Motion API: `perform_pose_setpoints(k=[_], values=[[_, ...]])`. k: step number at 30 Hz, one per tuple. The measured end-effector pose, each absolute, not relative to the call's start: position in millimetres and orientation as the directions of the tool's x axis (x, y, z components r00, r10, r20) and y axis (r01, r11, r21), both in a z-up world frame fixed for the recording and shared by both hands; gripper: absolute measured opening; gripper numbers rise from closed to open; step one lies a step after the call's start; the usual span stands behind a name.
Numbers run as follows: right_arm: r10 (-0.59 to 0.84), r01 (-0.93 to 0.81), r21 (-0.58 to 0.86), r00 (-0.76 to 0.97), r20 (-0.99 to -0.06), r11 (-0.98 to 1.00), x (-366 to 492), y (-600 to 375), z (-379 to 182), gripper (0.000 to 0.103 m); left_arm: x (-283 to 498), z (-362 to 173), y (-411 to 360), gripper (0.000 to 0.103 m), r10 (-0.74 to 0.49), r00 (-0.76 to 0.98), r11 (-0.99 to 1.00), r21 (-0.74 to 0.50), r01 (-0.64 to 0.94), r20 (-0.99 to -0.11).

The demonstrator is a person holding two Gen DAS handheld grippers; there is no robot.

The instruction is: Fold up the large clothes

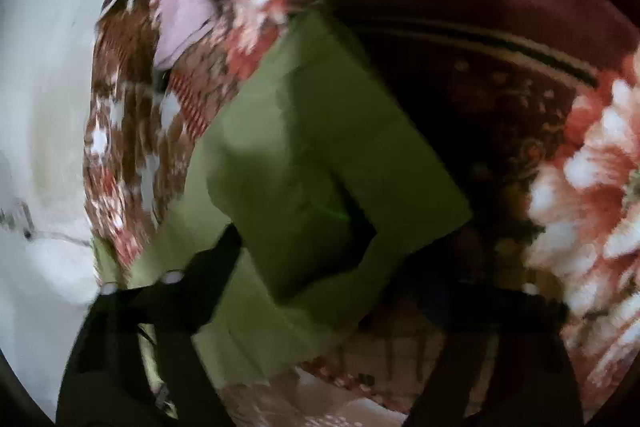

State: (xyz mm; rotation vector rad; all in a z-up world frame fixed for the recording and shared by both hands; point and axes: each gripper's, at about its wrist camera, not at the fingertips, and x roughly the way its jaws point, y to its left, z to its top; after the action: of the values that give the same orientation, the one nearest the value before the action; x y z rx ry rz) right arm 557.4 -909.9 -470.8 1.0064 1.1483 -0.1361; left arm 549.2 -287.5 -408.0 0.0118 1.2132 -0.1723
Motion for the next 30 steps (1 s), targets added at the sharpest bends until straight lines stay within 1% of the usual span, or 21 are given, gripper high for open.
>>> perform_pose_setpoints(k=[1,2,3,4,6,7,12,15,18,21,22,23,25,27,30], values=[[0.375,0.567,0.58,0.445,-0.813,0.585,555.8,-912.1,-470.2,0.051,549.2,-407.2,-287.1,0.097,-0.128,0.35,0.986,-0.082,0.143,-0.928],[0.37,0.565,0.575,0.443,-0.817,0.593,555.3,-912.5,-469.4,0.044,549.2,-407.0,-286.5,0.096,-0.125,0.358,0.987,-0.079,0.142,-0.925],[0.368,0.551,0.578,0.451,-0.813,0.602,553.1,-911.0,-464.6,0.032,549.5,-408.0,-284.4,0.096,-0.125,0.365,0.988,-0.08,0.135,-0.923],[0.354,0.537,0.573,0.46,-0.814,0.619,551.8,-906.7,-457.3,0.025,550.3,-411.8,-282.4,0.096,-0.124,0.359,0.989,-0.084,0.125,-0.925],[0.317,0.49,0.553,0.484,-0.816,0.674,549.2,-896.5,-435.6,0.018,552.0,-423.1,-281.8,0.096,-0.118,0.324,0.989,-0.083,0.119,-0.939],[0.3,0.473,0.539,0.49,-0.818,0.697,547.0,-894.1,-426.7,0.016,551.9,-429.0,-282.8,0.096,-0.114,0.308,0.989,-0.078,0.126,-0.945],[0.272,0.38,0.509,0.526,-0.806,0.772,557.1,-854.4,-365.7,0.014,546.1,-446.7,-291.2,0.097,-0.071,0.308,0.981,-0.012,0.191,-0.949],[0.293,0.255,0.496,0.556,-0.778,0.83,569.3,-799.9,-310.7,0.014,546.4,-451.2,-293.9,0.098,-0.062,0.303,0.979,0.002,0.206,-0.951],[0.355,0.127,0.506,0.568,-0.742,0.853,577.7,-738.3,-266.4,0.013,549.4,-453.4,-294.2,0.098,-0.068,0.294,0.979,-0.006,0.206,-0.954],[0.443,-0.024,0.521,0.561,-0.7,0.853,587.3,-651.5,-217.3,0.013,548.9,-452.4,-292.1,0.098,-0.097,0.289,0.971,-0.027,0.236,-0.952],[0.486,-0.097,0.527,0.553,-0.677,0.845,590.2,-609.0,-195.9,0.012,547.8,-450.7,-292.0,0.098,-0.108,0.289,0.966,-0.032,0.255,-0.951],[0.513,-0.134,0.535,0.545,-0.663,0.834,592.4,-585.9,-184.9,0.012,546.2,-446.5,-290.8,0.098,-0.13,0.296,0.957,-0.043,0.286,-0.946],[0.591,-0.245,0.554,0.516,-0.62,0.796,594.4,-516.3,-155.9,0.012,536.3,-420.4,-279.7,0.098,-0.207,0.376,0.937,-0.072,0.343,-0.903],[0.649,-0.336,0.56,0.48,-0.591,0.757,592.8,-457.3,-137.5,0.012,527.7,-396.2,-262.1,0.098,-0.238,0.428,0.929,-0.076,0.361,-0.872],[0.707,-0.41,0.576,0.415,-0.572,0.707,593.5,-385.5,-129.9,0.012,515.9,-369.9,-225.0,0.098,-0.252,0.461,0.929,-0.08,0.361,-0.851]])
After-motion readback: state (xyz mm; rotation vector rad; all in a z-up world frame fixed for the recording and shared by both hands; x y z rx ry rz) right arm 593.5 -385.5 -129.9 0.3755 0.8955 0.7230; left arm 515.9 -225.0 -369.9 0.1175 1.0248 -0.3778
